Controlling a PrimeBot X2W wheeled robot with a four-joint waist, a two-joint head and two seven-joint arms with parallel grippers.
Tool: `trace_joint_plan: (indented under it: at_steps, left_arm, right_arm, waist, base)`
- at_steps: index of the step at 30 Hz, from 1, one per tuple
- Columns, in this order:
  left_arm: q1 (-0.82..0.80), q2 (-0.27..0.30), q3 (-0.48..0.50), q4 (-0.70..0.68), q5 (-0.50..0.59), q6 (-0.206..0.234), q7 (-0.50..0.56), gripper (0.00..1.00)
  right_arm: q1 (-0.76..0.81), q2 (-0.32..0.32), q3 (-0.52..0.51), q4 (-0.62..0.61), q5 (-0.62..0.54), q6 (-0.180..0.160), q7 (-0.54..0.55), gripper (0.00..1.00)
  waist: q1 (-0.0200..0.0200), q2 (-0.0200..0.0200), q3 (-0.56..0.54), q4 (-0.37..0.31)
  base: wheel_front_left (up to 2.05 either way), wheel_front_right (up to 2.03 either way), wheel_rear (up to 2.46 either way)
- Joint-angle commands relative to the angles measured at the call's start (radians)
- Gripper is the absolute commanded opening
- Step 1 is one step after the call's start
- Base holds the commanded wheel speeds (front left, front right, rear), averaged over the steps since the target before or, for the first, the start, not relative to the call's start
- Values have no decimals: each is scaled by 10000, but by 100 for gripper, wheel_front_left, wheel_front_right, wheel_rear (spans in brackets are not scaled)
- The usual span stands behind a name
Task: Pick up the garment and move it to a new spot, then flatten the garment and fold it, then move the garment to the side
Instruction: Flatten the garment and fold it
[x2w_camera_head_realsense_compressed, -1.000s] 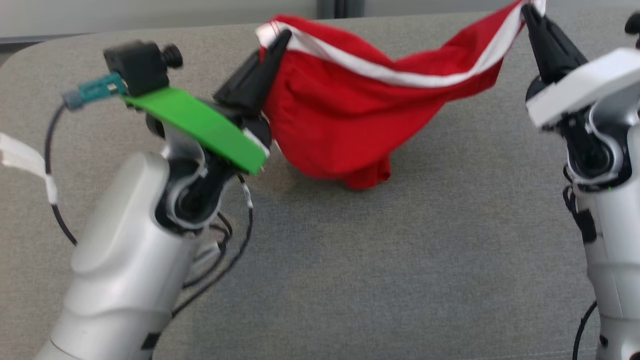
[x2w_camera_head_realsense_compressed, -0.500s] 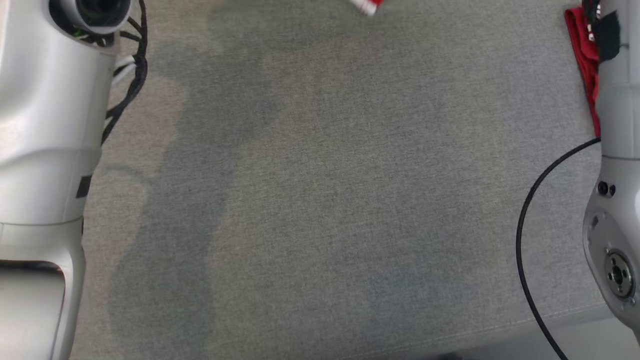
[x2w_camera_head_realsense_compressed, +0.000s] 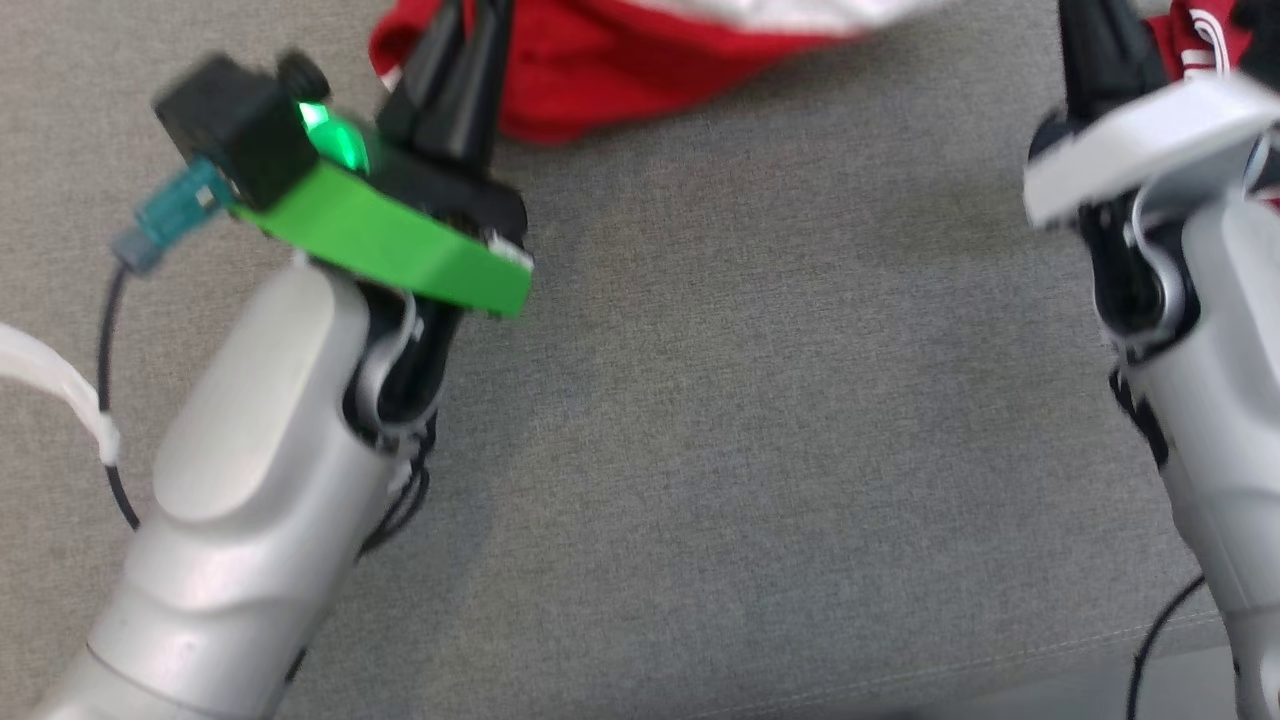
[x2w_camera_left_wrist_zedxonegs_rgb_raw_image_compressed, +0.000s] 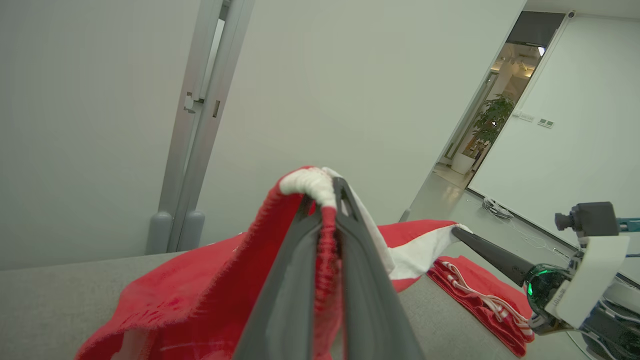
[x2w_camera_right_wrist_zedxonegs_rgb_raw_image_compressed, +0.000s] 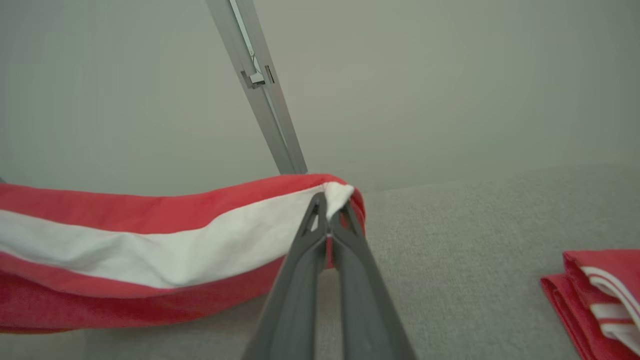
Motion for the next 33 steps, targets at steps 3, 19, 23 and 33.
trace_joint_plan:
  at_steps: [3, 19, 23, 33]
  left_arm:
    - [1446, 579, -788, -215, -179, -17, 3, 0]
    - [5826, 2736, -3126, -1051, 31, 477, 269, 0]
    - [6467, 2991, -3247, -1856, -242, 697, 547, 0]
    - [5570, 2521, -2964, -2392, -41, 833, 451, 0]
  right_arm:
    - [1805, -610, 291, -634, 605, -9, 1092, 0]
    - [9080, -186, -2666, -6167, -564, -9, 6320, 0]
    - [10287, 681, -3510, -7694, -1177, -9, 7906, 0]
    - [8728, 1150, -3824, -8618, -2614, -9, 8175, 0]
  waist:
    - [-1, 0, -857, 151]
    - [-1, 0, -2773, 239]
    - [-1, 0, -2794, 310]
    - [-1, 0, -2571, 859]
  base:
    - [0, 0, 0]
    - [0, 0, 0]
    - [0, 0, 0]
    - [0, 0, 0]
